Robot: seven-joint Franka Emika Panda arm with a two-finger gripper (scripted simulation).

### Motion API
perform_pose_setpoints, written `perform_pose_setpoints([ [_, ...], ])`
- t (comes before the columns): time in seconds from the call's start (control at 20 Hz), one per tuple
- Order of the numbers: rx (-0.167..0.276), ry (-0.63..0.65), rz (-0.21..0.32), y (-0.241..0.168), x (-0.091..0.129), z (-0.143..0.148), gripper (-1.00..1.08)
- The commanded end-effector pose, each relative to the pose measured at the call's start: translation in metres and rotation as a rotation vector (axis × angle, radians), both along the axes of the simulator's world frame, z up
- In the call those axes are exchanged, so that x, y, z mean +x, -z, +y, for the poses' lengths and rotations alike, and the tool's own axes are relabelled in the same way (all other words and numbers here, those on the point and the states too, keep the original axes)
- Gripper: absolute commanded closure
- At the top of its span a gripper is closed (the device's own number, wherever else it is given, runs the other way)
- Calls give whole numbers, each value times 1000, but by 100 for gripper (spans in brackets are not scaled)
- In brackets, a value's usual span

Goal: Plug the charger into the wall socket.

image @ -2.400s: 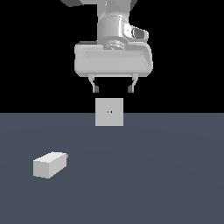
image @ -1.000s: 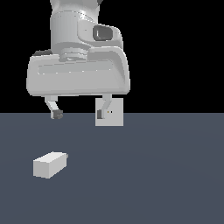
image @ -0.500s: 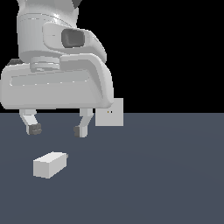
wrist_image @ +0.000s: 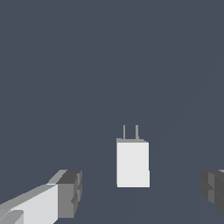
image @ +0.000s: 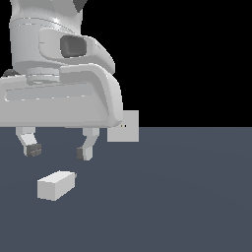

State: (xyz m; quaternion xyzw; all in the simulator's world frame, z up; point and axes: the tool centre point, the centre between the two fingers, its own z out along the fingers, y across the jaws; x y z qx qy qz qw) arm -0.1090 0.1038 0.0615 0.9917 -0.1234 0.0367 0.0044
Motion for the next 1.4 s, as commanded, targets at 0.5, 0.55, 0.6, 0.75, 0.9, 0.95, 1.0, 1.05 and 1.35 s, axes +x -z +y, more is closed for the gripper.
perform_pose_setpoints([
  [0.5,0,2,0,41,-1,0,-92],
  [0.55,0,2,0,44,-1,0,-92],
  [0.6,0,2,0,46,-1,0,-92],
  [0.75,-1,3,-1,49,0,0,-92],
  [0.9,-1,3,-1,50,0,0,108],
  [0.95,-1,3,-1,50,0,0,108],
  [1.0,-1,3,-1,50,0,0,108],
  [1.05,-1,3,-1,50,0,0,108],
  [1.35,-1,3,-1,49,-1,0,108],
])
